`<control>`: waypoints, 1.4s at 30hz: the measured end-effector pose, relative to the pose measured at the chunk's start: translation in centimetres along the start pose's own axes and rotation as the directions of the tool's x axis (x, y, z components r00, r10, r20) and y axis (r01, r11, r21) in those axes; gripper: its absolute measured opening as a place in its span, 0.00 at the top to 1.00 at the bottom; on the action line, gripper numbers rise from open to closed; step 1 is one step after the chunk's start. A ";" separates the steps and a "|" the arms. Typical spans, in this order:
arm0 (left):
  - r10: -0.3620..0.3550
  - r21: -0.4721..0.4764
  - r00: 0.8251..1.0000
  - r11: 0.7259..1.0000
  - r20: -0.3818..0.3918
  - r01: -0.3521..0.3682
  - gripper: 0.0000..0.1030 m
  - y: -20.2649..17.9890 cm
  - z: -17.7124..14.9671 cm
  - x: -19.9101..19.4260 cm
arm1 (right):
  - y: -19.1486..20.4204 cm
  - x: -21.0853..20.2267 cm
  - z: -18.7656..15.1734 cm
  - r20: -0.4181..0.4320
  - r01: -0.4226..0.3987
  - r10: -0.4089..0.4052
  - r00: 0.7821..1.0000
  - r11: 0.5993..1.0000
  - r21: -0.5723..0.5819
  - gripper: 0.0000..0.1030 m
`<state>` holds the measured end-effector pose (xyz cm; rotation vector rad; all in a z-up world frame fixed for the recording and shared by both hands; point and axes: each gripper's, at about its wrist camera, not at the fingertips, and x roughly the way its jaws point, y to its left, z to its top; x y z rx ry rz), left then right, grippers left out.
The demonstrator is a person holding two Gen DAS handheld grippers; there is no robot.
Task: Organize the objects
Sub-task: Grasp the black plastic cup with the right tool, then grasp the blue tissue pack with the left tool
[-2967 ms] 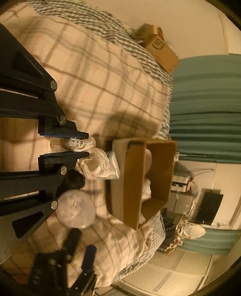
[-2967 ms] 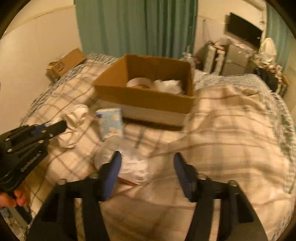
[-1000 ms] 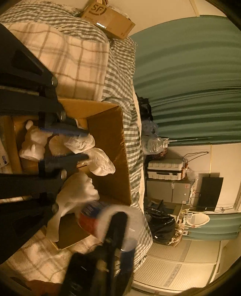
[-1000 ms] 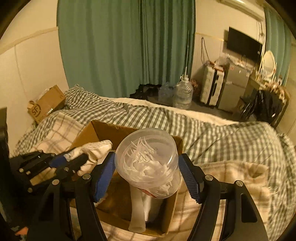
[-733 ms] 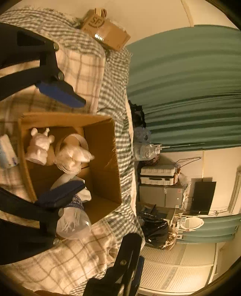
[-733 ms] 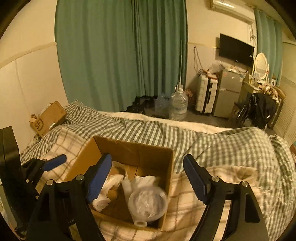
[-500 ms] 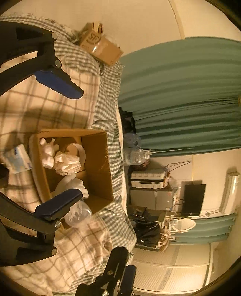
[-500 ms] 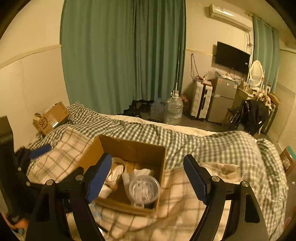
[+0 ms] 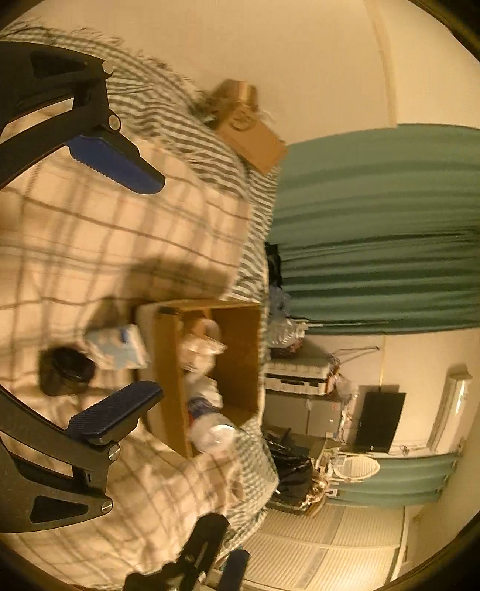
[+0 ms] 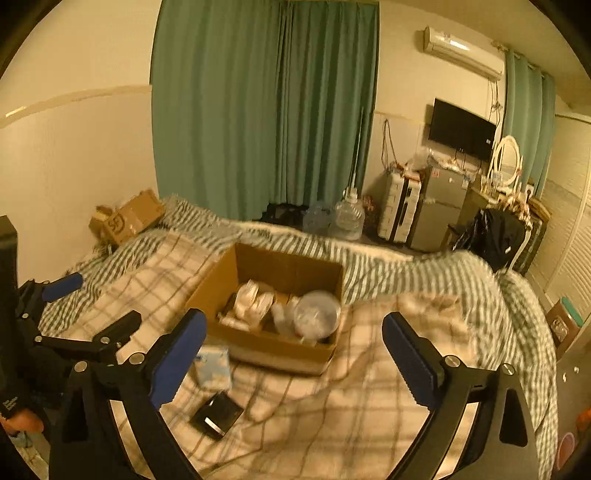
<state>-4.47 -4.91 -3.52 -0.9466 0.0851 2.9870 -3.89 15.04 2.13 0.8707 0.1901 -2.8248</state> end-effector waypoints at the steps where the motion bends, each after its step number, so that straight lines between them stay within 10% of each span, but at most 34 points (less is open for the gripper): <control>1: 0.009 -0.003 1.000 1.000 -0.007 -0.009 0.00 0.3 -0.7 0.2 | 0.3 0.6 -0.6 -0.016 -0.004 0.004 1.000 1.000 0.001 0.06; 8: 0.082 -0.001 0.990 0.997 -0.114 -0.083 0.00 1.3 -5.1 3.7 | 2.8 8.2 -6.6 -0.216 -0.035 0.036 0.976 0.999 0.005 0.06; 21: 0.117 -0.052 0.974 0.990 -0.192 -0.129 0.00 2.9 -7.0 5.5 | 6.8 16.2 -11.8 -0.510 -0.147 0.129 0.851 0.989 0.005 0.11; 26: 0.110 -0.057 0.974 0.991 -0.196 -0.124 0.00 2.9 -6.8 5.6 | 8.1 17.8 -13.3 -0.584 -0.209 0.172 0.793 0.978 0.005 0.48; 29: 0.101 -0.061 0.976 0.991 -0.192 -0.115 0.00 2.7 -6.7 5.4 | 7.3 16.7 -12.9 -0.552 -0.213 0.194 0.811 0.977 0.030 0.49; 35: 0.051 -0.034 0.979 0.998 -0.195 -0.059 0.00 0.4 -5.4 5.5 | 3.9 11.8 -9.7 -0.385 -0.091 0.068 0.921 0.995 -0.042 0.52; 42: -0.017 -0.001 0.972 1.000 -0.236 0.017 0.00 -4.8 -4.1 8.5 | -0.8 10.8 -6.2 -0.286 0.014 -0.023 0.958 0.999 -0.035 0.52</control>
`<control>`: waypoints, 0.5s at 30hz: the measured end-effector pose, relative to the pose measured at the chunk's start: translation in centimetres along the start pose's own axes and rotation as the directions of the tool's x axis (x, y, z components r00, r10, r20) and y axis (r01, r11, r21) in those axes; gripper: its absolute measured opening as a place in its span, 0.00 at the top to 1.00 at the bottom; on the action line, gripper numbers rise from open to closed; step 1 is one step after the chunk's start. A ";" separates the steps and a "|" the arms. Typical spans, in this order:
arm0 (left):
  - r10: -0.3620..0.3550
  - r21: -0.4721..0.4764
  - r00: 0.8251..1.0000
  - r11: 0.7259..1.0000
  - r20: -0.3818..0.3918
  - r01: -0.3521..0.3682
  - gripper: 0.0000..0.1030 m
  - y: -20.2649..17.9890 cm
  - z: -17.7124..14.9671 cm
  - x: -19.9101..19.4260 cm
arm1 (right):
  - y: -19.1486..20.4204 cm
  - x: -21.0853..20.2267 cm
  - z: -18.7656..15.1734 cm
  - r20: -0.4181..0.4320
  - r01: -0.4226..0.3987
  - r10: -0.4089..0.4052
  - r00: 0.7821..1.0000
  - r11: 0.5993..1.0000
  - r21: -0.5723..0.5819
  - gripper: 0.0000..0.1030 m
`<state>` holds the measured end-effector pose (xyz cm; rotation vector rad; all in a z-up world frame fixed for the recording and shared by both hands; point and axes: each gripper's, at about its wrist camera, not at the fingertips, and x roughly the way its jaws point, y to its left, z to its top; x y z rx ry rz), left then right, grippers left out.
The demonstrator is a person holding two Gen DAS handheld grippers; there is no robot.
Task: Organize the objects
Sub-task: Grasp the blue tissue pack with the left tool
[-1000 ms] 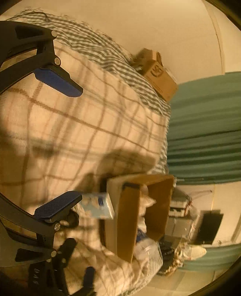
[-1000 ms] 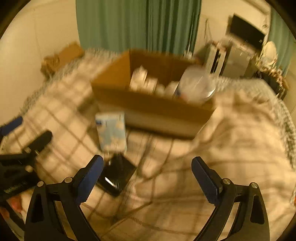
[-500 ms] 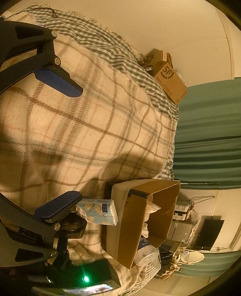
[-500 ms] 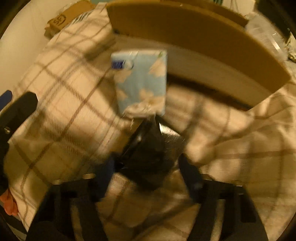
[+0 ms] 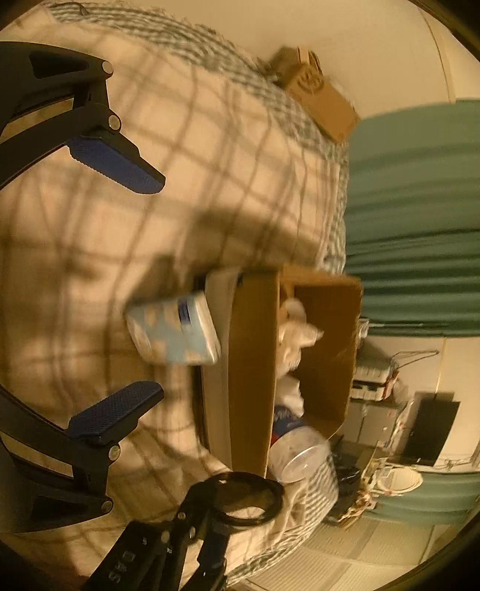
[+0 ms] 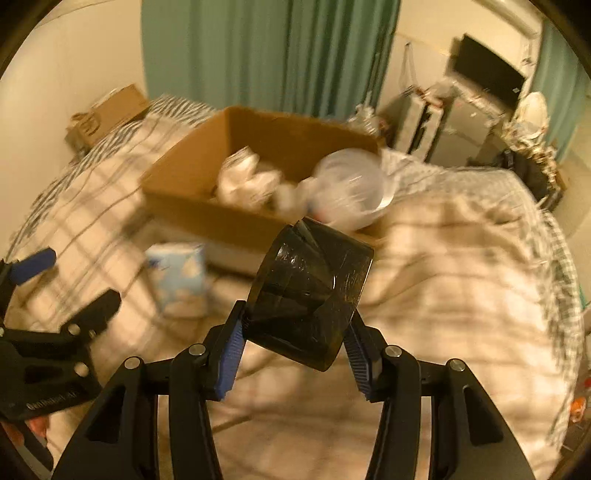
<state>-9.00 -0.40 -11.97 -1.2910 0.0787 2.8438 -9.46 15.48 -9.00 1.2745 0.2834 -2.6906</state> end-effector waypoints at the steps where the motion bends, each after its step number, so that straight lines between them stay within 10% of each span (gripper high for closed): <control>1: -0.002 0.005 1.000 1.000 -0.008 0.002 0.00 -0.6 0.2 0.6 | -0.5 0.2 0.2 -0.001 0.002 -0.002 1.000 1.000 0.009 0.52; 12: 0.051 0.019 0.997 0.999 -0.050 -0.050 0.00 -3.1 0.8 7.4 | -1.5 2.3 -0.7 -0.041 -0.024 0.025 0.999 1.000 0.012 0.52; 15: 0.027 0.005 0.996 1.000 -0.089 -0.027 0.23 -2.6 0.5 8.1 | -1.5 2.5 -0.7 -0.046 -0.028 0.028 0.999 1.000 0.013 0.52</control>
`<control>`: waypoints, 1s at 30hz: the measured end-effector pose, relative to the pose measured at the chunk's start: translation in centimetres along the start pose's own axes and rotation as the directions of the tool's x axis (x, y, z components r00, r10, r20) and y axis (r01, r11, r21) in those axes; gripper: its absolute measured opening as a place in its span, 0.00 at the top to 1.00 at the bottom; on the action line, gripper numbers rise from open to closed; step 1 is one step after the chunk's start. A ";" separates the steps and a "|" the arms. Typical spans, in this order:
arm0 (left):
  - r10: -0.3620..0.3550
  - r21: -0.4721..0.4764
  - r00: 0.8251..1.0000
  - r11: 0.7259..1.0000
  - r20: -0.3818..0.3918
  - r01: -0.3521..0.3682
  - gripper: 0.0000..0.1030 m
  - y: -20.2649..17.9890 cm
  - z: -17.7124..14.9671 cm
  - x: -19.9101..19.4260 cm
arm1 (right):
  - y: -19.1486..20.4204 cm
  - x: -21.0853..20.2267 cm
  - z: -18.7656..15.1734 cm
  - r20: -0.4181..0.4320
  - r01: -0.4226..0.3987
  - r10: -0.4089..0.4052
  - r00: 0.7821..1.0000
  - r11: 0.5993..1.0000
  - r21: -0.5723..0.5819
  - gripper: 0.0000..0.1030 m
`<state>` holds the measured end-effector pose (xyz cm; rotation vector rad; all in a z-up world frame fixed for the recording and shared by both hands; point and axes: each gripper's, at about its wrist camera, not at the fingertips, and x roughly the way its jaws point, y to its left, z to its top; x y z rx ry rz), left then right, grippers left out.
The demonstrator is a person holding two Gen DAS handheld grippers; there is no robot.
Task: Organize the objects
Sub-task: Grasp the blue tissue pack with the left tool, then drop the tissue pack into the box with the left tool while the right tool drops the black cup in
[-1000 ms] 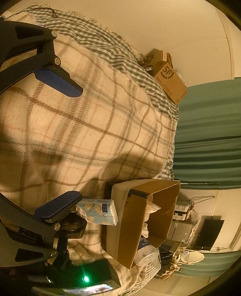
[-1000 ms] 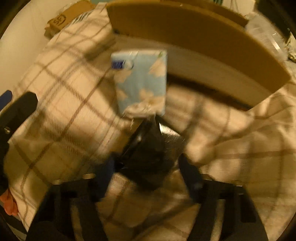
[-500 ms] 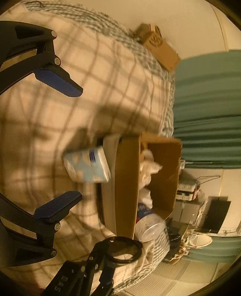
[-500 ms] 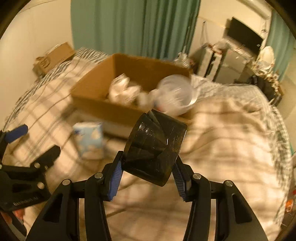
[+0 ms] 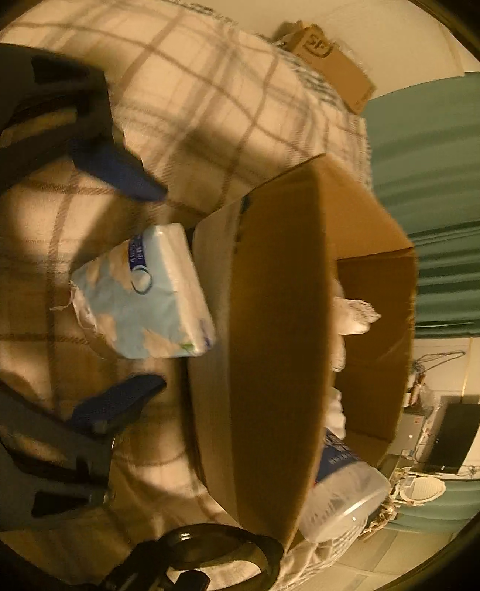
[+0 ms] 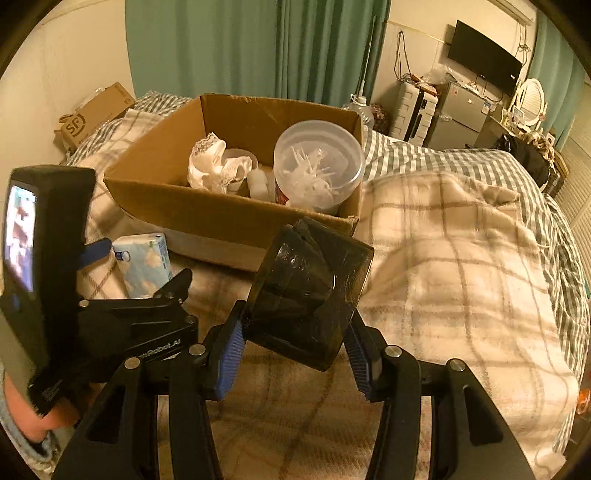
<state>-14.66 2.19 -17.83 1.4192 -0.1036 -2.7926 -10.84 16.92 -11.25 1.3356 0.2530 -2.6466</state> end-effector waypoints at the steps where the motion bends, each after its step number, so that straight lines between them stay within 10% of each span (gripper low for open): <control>1: -0.027 -0.007 1.000 1.000 -0.009 0.027 0.37 0.2 -0.1 0.0 | 0.0 0.0 0.0 0.001 -0.003 0.003 1.000 1.000 0.000 0.52; 17: -0.153 0.028 0.969 0.988 0.195 0.150 0.46 2.1 -0.1 -12.1 | 1.3 -6.8 0.3 0.137 0.006 -0.003 0.991 1.000 -0.018 0.52; 30: -0.164 0.069 0.923 0.986 0.349 0.149 0.46 3.3 9.5 -17.3 | 0.5 -14.0 10.4 0.345 -0.016 0.044 0.937 0.996 -0.084 0.52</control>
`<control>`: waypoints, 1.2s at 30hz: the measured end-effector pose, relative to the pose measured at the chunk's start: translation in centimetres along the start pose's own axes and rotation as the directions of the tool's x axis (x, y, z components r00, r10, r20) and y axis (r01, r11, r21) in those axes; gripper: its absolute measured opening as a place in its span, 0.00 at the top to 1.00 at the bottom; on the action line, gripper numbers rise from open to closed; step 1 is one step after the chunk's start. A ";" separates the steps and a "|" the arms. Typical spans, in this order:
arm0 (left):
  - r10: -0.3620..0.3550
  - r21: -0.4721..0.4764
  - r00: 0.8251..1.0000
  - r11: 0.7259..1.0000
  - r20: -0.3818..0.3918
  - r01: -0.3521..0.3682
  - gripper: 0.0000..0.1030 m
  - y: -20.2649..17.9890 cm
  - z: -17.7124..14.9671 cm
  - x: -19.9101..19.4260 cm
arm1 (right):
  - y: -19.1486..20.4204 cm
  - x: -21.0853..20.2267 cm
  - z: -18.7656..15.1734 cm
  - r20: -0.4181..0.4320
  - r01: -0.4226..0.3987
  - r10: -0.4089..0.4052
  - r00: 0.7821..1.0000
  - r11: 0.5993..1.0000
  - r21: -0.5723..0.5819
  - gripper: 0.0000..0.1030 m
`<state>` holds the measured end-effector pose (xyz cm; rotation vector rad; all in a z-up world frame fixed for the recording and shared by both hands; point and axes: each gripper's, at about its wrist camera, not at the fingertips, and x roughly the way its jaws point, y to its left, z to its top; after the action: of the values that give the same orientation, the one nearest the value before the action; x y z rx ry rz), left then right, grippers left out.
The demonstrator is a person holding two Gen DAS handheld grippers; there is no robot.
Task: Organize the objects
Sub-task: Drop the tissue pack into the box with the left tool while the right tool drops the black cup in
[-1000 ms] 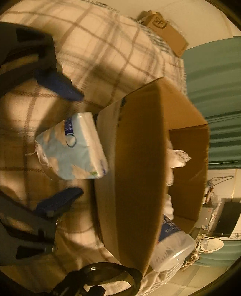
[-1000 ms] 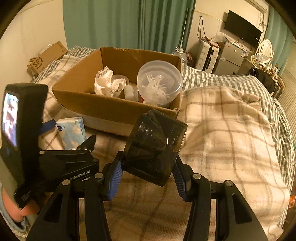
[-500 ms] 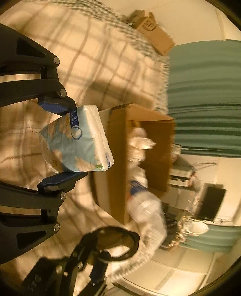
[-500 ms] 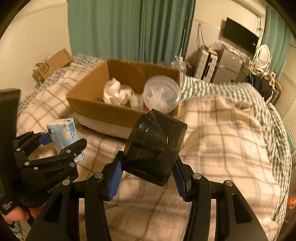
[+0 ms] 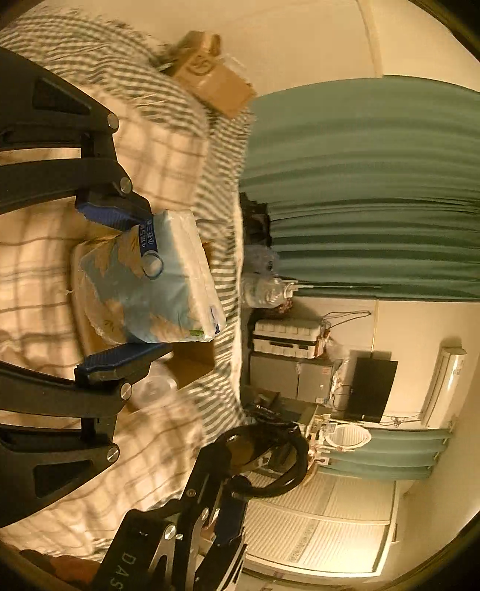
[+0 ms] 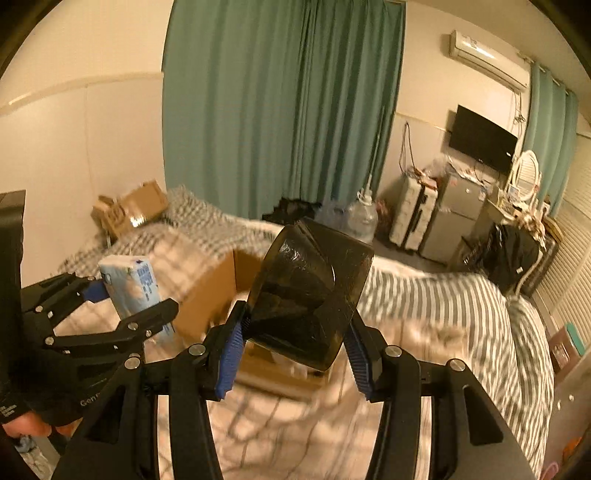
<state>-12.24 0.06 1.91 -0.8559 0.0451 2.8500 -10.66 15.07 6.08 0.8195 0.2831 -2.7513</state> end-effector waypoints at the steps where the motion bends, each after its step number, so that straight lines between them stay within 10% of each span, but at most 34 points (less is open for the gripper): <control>1: 0.006 0.002 1.000 1.000 0.004 -0.006 0.46 0.1 0.7 0.7 | -0.1 0.8 1.0 0.001 -0.010 0.010 1.000 1.000 -0.005 0.52; 20: -0.001 0.030 0.990 1.000 -0.143 0.005 0.43 -0.3 -1.1 14.4 | -3.6 17.9 -0.3 -0.160 -0.068 0.082 0.984 0.994 0.089 0.50; 23: -0.019 0.024 0.987 0.999 -0.162 0.023 0.36 -0.3 -1.6 14.5 | -4.6 17.8 -0.3 -0.145 -0.084 0.103 0.984 0.988 0.131 0.24; 26: -0.008 0.020 0.989 1.000 -0.147 0.011 0.16 -0.2 -1.6 13.5 | -5.3 16.7 -0.1 -0.118 -0.068 0.086 0.989 0.987 0.143 0.22; 36: 0.028 0.011 1.000 1.000 -0.007 -0.028 0.00 -0.3 1.6 5.1 | -5.4 7.0 1.8 -0.006 0.023 -0.023 1.000 0.993 0.114 0.11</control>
<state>-17.27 1.24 0.50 -0.8709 0.0747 2.8701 -18.81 18.43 4.26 0.8557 0.1375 -2.8094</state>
